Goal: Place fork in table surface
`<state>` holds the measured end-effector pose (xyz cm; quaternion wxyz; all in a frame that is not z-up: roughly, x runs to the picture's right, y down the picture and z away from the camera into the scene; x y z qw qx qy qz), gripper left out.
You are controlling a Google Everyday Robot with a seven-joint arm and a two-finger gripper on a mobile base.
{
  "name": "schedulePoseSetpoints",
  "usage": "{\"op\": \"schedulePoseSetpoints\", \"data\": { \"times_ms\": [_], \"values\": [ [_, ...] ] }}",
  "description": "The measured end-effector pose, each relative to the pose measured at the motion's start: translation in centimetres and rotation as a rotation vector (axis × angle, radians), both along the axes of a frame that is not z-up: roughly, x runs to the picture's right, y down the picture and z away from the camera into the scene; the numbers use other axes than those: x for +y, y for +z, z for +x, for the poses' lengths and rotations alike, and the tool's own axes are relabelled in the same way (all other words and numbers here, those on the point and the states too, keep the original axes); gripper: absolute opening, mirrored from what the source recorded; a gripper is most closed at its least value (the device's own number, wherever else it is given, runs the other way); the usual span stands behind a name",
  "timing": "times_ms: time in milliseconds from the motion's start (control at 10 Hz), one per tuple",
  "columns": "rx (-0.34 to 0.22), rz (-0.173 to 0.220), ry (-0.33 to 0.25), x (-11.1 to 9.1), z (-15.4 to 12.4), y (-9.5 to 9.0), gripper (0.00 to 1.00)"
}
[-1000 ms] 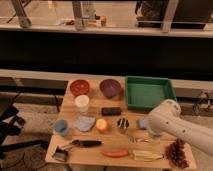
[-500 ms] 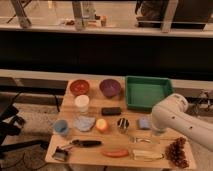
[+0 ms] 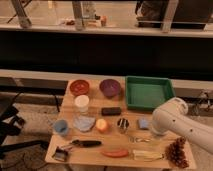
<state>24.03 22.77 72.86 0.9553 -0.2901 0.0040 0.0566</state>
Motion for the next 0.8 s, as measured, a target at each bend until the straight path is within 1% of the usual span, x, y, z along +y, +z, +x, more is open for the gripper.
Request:
{"op": "schedulePoseSetpoints", "data": {
  "times_ms": [200, 300, 500, 700, 800],
  "values": [
    [0.003, -0.022, 0.016, 1.3, 0.7, 0.4, 0.8],
    [-0.001, -0.028, 0.021, 1.6, 0.9, 0.5, 0.8],
    [-0.009, -0.038, 0.027, 2.1, 0.6, 0.6, 0.8],
    [-0.011, -0.052, 0.035, 2.9, 0.3, 1.0, 0.8],
    [-0.01, -0.058, 0.04, 3.5, 0.5, 1.4, 0.8]
  ]
}}
